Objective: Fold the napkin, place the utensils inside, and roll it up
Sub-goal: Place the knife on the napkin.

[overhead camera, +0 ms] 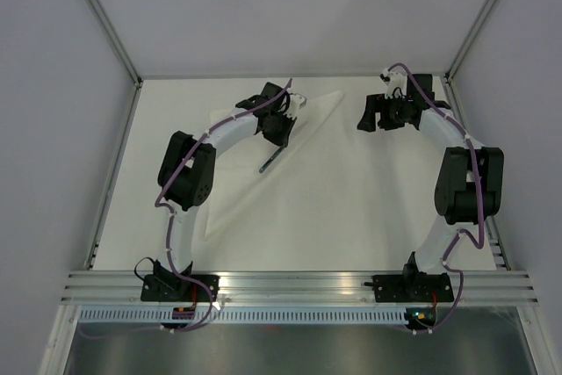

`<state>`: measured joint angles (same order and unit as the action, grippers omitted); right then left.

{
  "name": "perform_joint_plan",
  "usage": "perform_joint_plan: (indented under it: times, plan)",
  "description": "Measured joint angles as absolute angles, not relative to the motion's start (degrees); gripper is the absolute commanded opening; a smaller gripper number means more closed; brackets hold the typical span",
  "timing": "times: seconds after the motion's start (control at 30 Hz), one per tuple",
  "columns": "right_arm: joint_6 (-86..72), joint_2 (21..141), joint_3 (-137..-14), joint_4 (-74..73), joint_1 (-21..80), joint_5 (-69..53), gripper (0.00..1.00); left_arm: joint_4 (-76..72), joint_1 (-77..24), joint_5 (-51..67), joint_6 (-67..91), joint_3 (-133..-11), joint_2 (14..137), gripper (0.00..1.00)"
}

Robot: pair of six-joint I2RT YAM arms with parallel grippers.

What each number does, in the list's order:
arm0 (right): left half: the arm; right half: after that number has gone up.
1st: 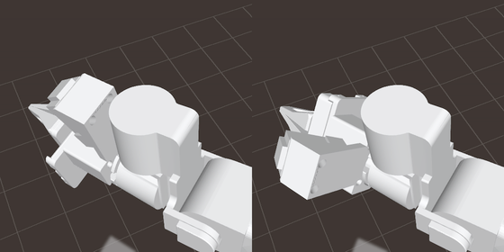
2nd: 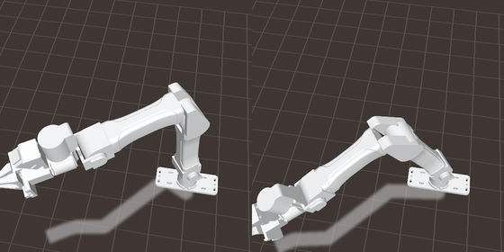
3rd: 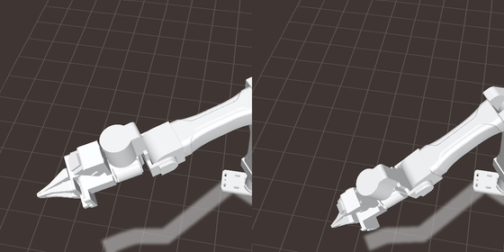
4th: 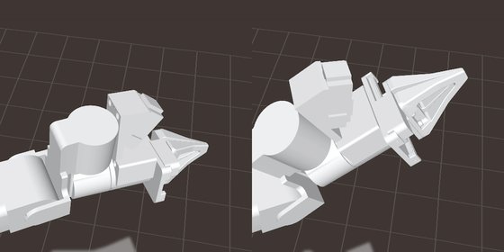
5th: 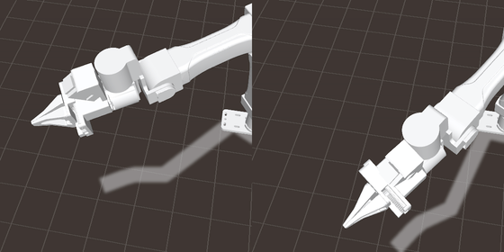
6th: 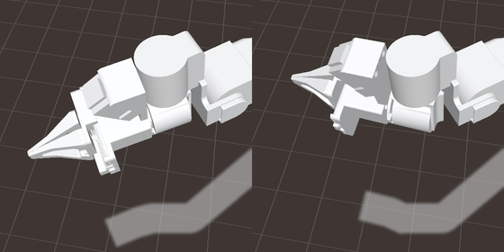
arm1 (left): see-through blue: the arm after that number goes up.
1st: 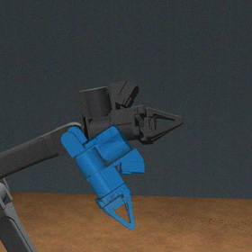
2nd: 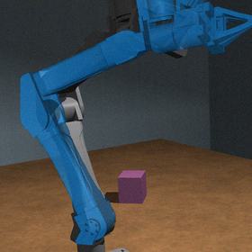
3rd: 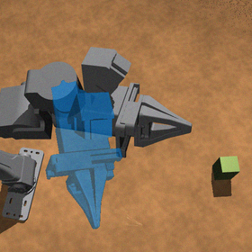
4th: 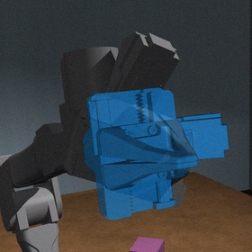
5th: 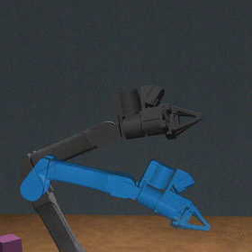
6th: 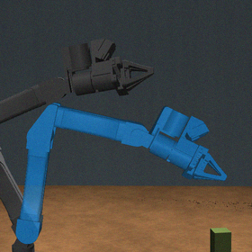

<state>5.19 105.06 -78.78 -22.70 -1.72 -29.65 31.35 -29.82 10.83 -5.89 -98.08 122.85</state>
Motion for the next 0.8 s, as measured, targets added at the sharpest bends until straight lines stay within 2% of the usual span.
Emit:
perform_joint_plan:
  times: [0.8]
  plan:
    - [5.19, 105.06, -77.8, -22.63, -1.63, -29.67, 0.86, 31.59, -30.79, 11.7, -4.08, -97.97, 125.95, 0.02]
